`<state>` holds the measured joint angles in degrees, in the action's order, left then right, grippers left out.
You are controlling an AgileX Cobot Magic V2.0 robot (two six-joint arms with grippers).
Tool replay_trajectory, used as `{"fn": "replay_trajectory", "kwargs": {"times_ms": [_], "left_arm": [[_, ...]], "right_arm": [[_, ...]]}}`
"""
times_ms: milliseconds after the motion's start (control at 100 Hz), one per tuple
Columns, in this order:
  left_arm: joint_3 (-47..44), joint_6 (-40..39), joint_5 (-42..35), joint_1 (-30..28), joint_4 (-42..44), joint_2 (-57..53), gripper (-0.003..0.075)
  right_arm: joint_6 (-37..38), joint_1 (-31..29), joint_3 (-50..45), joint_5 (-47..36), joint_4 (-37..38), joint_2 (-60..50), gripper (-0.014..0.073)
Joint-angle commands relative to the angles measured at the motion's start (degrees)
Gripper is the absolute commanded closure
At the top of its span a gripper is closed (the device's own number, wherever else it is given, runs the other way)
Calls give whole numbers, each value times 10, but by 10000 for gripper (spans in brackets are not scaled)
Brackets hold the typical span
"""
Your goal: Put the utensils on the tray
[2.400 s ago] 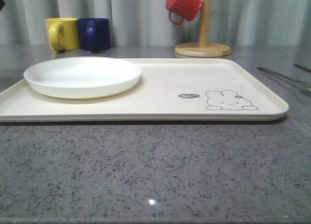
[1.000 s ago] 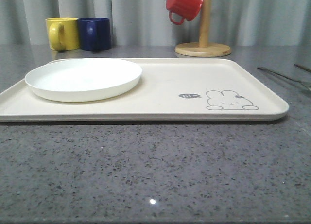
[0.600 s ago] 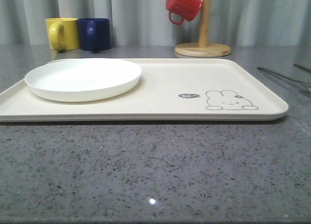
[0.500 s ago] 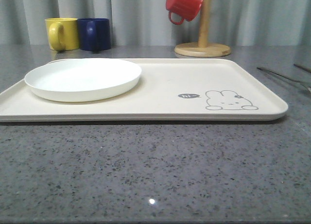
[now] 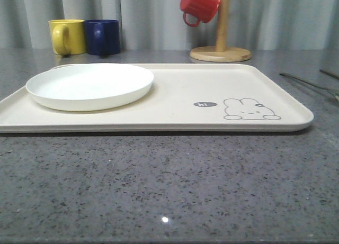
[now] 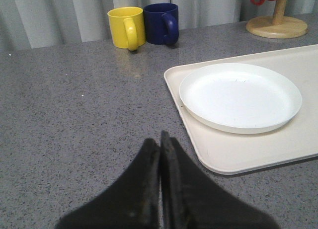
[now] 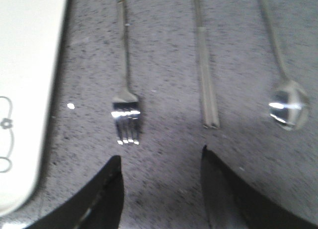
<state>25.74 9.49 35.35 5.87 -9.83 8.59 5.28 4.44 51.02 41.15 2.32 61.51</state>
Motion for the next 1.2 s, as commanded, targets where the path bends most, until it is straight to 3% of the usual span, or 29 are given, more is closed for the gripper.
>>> {"fn": "replay_trajectory", "kwargs": {"times_ms": [0,370,760,830,1010,1190], "left_arm": [[14,-4,-41,1,-4,6,739],[14,-4,-41,1,-4,6,739],[14,-4,-41,1,-4,6,739],[14,-4,-41,1,-4,6,739],[14,-4,-41,1,-4,6,739],[14,-4,-41,1,-4,6,739]], "right_arm": [[-5,16,71,14,-2,57,213],[-5,22,263,143,-23,288,213],[-5,22,327,154,-23,390,222],[-5,22,327,154,-23,391,299],[-5,22,327,151,-23,388,664],[-5,27,355,175,-23,384,662]]}}
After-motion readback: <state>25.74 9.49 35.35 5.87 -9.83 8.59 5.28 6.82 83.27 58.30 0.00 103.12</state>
